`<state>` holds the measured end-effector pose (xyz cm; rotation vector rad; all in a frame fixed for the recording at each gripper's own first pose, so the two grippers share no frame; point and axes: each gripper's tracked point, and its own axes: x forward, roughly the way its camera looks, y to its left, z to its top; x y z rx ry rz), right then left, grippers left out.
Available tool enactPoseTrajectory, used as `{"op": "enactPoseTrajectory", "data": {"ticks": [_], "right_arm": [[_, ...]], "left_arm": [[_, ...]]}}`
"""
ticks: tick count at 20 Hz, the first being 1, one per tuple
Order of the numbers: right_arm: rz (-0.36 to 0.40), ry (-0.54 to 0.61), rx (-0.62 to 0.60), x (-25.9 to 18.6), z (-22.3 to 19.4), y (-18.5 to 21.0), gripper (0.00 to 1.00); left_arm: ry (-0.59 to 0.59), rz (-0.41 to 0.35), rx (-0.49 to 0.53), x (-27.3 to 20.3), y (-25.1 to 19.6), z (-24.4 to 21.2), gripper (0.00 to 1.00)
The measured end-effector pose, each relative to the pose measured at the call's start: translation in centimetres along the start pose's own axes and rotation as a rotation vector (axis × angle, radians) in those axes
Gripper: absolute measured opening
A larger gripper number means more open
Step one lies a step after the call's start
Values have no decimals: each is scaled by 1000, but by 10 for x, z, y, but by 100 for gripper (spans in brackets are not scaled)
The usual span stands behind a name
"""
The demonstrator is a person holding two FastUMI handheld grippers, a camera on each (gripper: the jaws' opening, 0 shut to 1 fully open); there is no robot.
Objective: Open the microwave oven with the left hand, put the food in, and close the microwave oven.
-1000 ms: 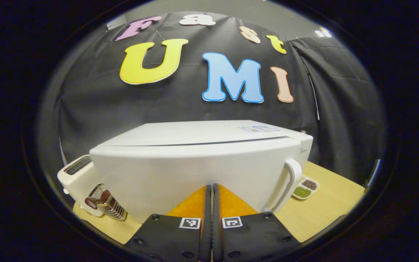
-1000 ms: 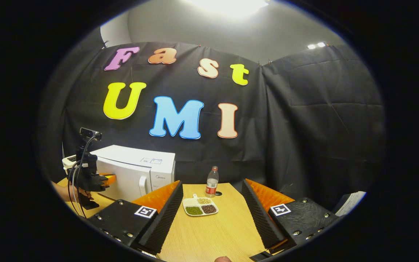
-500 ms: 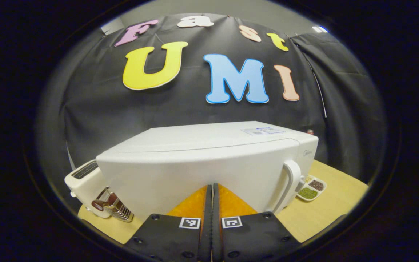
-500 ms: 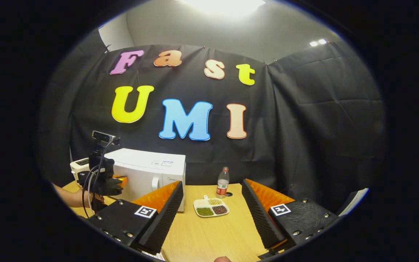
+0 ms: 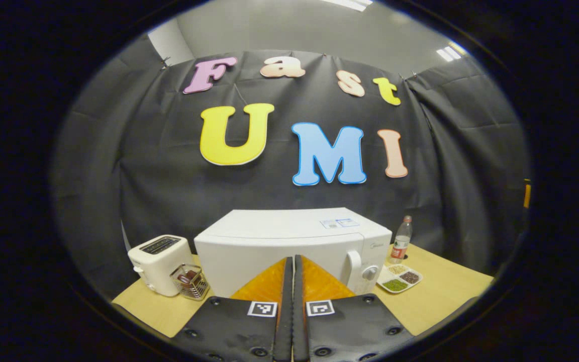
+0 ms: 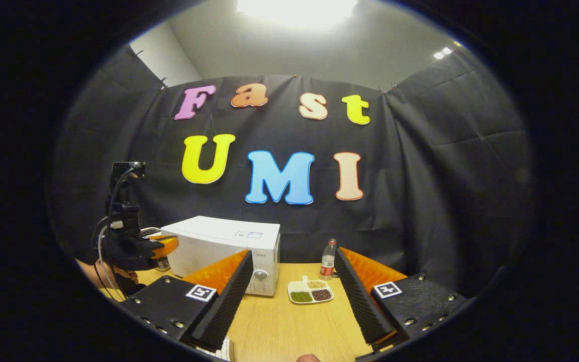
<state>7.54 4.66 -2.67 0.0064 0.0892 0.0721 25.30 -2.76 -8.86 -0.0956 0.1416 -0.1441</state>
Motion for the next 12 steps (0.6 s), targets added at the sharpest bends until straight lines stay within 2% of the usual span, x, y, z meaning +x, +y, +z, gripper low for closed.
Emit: {"op": "enactPoseTrajectory", "data": {"ticks": [8, 11, 12], "right_arm": [[75, -27, 46, -41, 4, -26, 98], [81, -31, 38, -55, 3, -33, 98], [80, -34, 40, -59, 5, -34, 98]], "left_arm": [[-88, 59, 11, -116, -24, 51, 7], [-111, 68, 7, -149, -29, 63, 10], [-117, 68, 8, -159, -30, 67, 7]]}}
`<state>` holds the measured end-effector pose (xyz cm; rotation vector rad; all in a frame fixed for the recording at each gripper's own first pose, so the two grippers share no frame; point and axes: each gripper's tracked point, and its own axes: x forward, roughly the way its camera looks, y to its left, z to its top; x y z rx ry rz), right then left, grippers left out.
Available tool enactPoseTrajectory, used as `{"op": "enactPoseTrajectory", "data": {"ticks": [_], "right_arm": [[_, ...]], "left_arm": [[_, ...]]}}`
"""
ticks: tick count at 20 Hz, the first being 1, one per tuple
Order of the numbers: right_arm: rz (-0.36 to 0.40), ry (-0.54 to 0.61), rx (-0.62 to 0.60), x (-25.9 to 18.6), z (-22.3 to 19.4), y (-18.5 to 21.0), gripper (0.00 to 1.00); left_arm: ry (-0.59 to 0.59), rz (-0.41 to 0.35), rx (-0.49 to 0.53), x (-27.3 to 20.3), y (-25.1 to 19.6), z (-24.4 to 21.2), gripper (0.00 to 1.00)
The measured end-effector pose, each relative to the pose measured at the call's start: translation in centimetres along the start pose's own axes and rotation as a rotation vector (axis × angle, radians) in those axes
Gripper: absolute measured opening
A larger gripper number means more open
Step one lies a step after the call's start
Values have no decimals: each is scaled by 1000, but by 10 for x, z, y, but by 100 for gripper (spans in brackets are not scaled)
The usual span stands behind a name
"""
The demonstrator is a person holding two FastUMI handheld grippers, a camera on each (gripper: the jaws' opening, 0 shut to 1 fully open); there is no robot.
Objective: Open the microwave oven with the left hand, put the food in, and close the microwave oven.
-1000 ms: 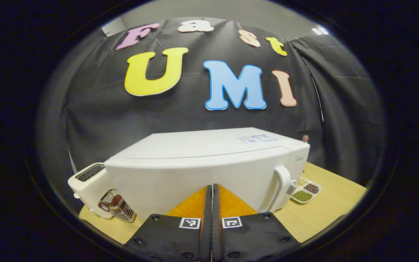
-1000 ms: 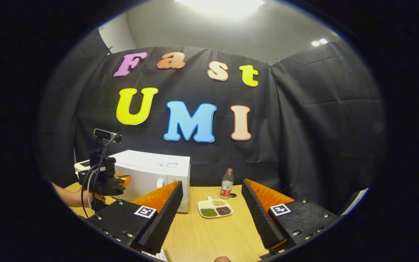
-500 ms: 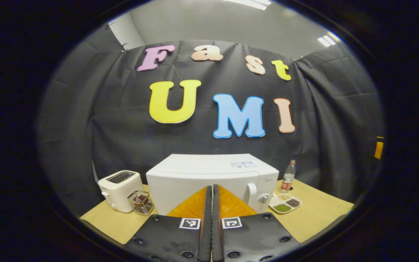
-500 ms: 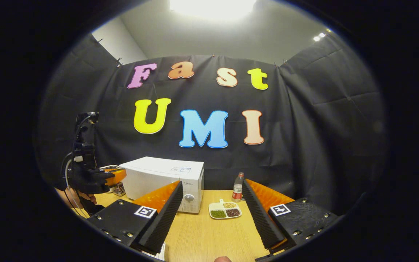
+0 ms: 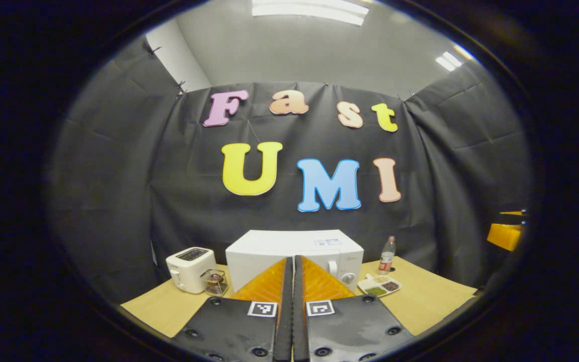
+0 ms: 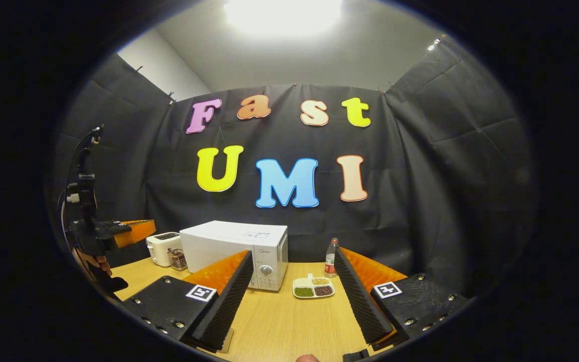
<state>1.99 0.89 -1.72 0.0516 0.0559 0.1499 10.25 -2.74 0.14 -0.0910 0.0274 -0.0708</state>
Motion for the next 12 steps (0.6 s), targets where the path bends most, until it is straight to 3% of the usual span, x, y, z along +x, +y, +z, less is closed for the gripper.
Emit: {"op": "enactPoseTrajectory", "data": {"ticks": [8, 10, 12], "right_arm": [[-9, -32, 23, -18, 14, 24, 98], [-25, -46, 17, -21, 14, 29, 98], [-22, -44, 22, -25, 12, 40, 98]], "left_arm": [[-22, -25, 9, -66, 19, 21, 10], [-23, -12, 0, -79, 31, 26, 5], [-42, 7, -8, -93, 43, 33, 10]]}}
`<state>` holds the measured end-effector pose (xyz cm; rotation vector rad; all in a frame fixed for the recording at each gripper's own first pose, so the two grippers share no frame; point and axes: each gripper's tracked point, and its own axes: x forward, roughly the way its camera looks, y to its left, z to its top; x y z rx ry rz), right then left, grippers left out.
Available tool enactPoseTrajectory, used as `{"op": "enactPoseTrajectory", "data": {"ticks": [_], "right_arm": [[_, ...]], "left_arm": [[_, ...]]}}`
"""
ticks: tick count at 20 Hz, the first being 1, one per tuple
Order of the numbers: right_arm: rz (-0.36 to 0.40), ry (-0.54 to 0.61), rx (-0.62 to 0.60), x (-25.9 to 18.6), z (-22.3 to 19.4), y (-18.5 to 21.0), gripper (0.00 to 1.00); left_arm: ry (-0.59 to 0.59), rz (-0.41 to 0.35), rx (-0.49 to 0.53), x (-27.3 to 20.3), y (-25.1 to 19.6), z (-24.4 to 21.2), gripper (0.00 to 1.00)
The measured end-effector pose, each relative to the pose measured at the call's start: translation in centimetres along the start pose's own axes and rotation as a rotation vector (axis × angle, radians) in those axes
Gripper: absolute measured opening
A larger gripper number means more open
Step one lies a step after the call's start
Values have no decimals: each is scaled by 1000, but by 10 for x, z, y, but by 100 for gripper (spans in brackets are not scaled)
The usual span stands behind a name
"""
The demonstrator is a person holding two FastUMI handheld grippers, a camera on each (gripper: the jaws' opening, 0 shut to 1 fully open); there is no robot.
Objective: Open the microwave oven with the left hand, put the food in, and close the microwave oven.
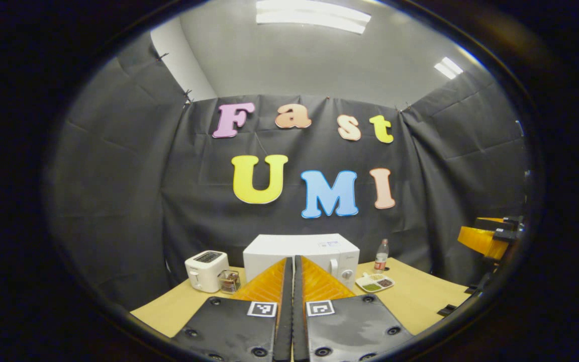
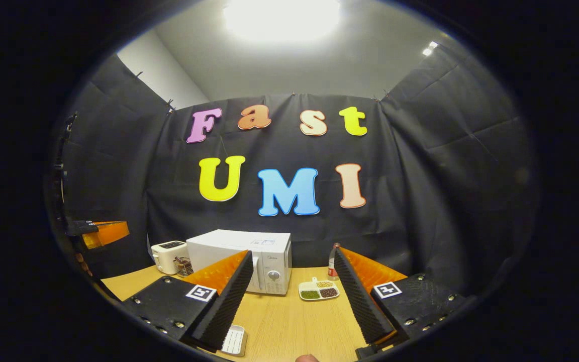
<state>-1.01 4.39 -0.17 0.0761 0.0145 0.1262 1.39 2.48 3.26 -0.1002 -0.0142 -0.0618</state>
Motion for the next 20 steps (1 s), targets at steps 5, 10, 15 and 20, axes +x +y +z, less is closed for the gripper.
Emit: {"op": "enactPoseTrajectory", "data": {"ticks": [5, 10, 15, 20], "right_arm": [[-2, 6, 0, -11, -2, 14, 98], [19, 11, -1, -17, -2, 29, 98], [28, -11, -7, -17, 8, 34, 98], [12, -19, 7, -17, 9, 37, 98]], "left_arm": [[-21, 1, 17, -17, 10, 1, 67], [-40, 25, 37, -26, 17, 2, 100], [-36, 64, 32, -38, 23, -6, 100], [-40, 98, 39, -45, 33, -5, 94]]}}
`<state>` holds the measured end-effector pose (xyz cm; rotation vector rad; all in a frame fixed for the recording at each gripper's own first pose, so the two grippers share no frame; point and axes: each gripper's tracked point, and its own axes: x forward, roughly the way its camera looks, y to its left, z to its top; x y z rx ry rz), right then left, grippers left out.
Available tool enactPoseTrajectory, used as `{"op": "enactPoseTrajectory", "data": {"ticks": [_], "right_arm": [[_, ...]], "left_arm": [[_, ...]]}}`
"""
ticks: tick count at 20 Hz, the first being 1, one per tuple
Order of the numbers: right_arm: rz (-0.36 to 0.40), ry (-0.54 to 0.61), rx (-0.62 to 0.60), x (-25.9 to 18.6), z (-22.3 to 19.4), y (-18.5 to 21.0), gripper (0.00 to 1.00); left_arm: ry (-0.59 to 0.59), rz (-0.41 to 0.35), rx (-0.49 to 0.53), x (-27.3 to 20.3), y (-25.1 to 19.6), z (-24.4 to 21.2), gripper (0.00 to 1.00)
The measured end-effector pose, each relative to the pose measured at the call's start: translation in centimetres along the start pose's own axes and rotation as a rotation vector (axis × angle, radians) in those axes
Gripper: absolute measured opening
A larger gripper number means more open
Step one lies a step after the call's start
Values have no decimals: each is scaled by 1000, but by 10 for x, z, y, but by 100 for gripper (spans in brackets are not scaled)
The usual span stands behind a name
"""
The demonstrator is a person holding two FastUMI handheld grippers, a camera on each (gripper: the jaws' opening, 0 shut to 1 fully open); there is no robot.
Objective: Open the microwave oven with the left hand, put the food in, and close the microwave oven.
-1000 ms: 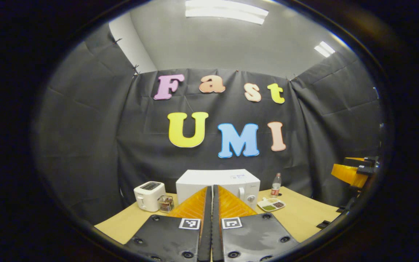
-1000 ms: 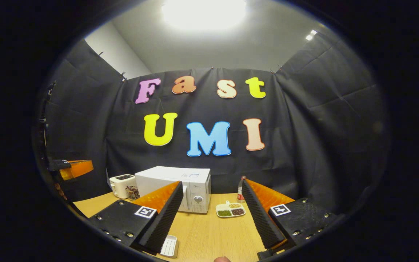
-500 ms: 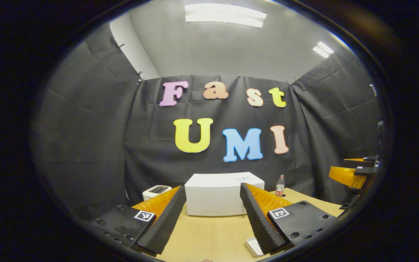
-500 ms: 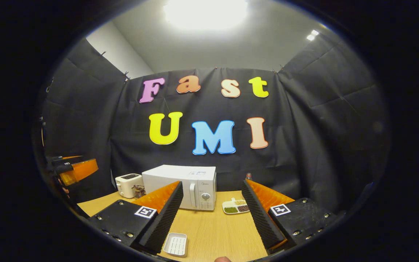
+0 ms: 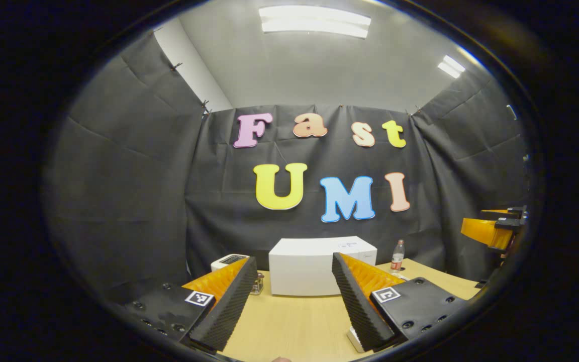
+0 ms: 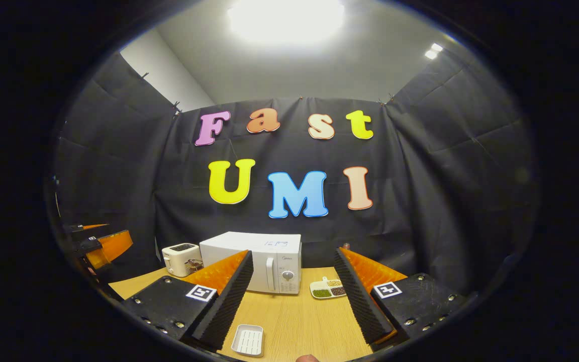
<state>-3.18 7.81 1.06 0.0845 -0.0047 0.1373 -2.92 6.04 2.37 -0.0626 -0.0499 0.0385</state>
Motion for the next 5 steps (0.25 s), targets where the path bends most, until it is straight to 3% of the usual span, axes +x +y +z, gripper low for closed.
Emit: {"op": "enactPoseTrajectory", "data": {"ticks": [1, 2, 5], "right_arm": [[0, 2, 6, 0, -1, 2, 98], [0, 3, 12, 1, -2, 3, 98], [6, 3, 26, 1, -1, 10, 98]], "left_arm": [[-3, 7, 10, -2, 4, 0, 94], [-5, 11, 19, -2, 7, 2, 100], [3, 25, 41, -1, 14, 0, 100]]}}
